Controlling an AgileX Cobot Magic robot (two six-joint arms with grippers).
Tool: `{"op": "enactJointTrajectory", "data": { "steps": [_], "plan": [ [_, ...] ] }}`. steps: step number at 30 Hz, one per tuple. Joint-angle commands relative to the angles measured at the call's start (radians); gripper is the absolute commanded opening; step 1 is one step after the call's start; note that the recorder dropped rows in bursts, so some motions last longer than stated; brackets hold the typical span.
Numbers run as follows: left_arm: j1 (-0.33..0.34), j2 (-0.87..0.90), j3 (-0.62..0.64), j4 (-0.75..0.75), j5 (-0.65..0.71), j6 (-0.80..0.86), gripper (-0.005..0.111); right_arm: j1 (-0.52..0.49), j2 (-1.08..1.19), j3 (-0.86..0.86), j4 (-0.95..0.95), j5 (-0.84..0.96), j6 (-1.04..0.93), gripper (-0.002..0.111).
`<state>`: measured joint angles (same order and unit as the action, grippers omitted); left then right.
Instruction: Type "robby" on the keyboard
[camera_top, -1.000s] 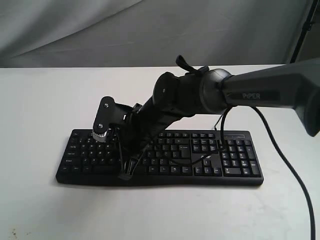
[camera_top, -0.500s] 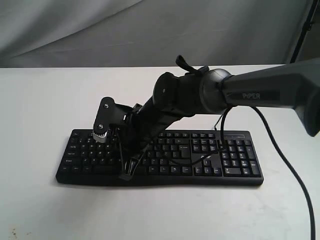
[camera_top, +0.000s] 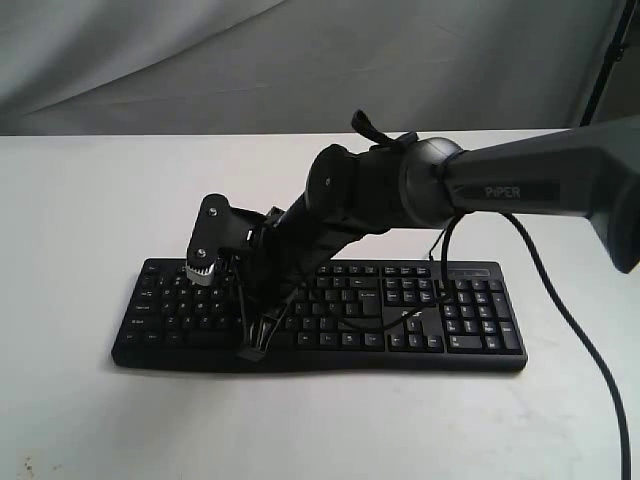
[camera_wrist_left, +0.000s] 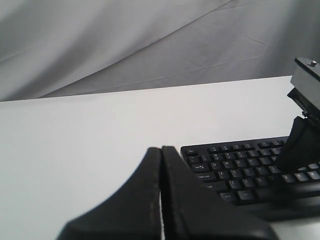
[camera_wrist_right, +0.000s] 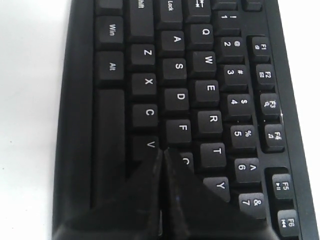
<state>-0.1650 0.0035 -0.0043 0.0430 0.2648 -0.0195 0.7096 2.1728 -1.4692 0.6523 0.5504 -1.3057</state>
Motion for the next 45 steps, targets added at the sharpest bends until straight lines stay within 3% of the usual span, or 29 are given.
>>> {"op": "enactJointTrajectory", "data": {
  "steps": [1,45],
  "plan": [
    [-0.006,-0.003,0.004,0.005,-0.005,-0.003,0.0,-0.001,-0.002,0.002,-0.005,0.003,0.007,0.0],
    [-0.006,-0.003,0.004,0.005,-0.005,-0.003,0.0,-0.001,-0.024,0.006,-0.011,0.012,0.018,0.0]
  ]
}}
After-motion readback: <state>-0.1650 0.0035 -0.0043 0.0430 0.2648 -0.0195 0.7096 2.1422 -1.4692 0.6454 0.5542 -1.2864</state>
